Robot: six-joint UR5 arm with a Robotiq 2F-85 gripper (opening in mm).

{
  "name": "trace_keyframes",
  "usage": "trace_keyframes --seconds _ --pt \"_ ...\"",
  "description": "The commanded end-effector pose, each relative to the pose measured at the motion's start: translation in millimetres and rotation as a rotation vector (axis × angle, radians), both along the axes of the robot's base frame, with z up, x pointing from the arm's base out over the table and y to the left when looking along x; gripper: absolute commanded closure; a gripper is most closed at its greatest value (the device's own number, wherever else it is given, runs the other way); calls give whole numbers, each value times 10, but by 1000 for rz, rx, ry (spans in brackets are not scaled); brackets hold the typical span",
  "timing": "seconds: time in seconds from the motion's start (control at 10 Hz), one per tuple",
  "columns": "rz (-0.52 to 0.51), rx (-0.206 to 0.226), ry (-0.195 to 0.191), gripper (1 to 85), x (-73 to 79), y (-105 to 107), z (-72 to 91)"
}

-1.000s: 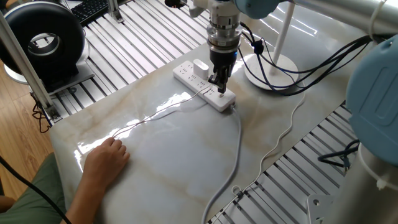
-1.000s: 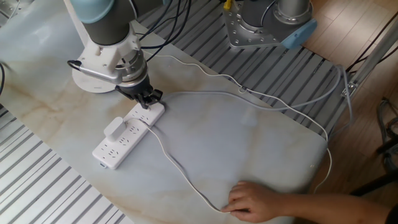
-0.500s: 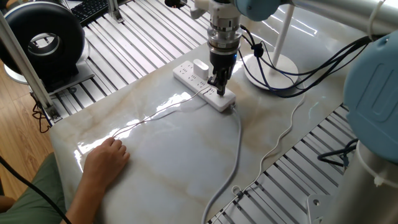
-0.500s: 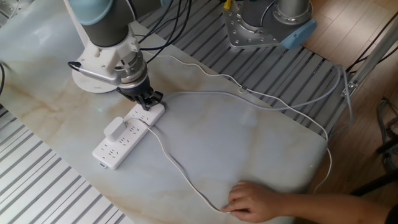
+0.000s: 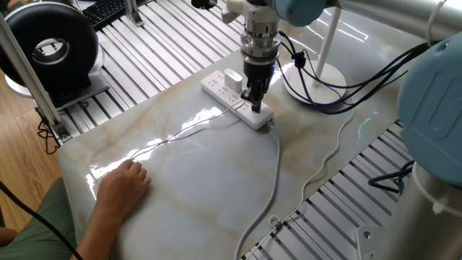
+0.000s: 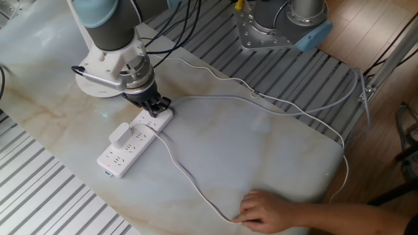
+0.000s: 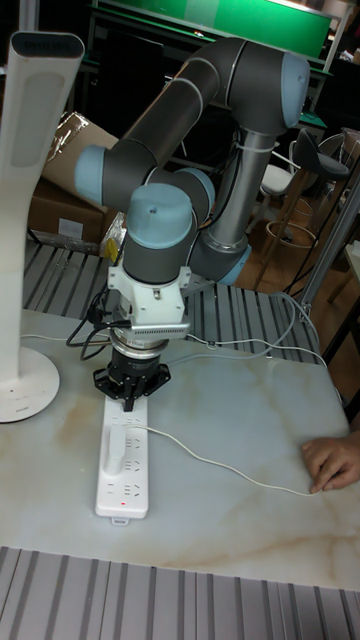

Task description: Plug in the power cord of the desk lamp, turn on the socket, and light up the desk lamp

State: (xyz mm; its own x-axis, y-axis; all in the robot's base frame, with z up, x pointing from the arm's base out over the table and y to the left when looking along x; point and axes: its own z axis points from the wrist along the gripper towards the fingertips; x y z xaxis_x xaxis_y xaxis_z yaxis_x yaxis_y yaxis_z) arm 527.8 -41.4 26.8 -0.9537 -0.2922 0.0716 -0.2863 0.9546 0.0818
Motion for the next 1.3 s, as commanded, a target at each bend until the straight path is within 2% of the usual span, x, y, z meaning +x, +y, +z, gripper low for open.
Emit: trace_keyframes --seconds 0.0,0.7,0.9,1.1,1.2 --pt "-6 10 -3 847 16 17 3" --pt "-19 -1 23 847 -10 31 138" --pt "-12 -10 34 847 26 24 260" --pt "32 -60 28 847 143 -82 469" --pt "21 -89 38 847 179 -92 576"
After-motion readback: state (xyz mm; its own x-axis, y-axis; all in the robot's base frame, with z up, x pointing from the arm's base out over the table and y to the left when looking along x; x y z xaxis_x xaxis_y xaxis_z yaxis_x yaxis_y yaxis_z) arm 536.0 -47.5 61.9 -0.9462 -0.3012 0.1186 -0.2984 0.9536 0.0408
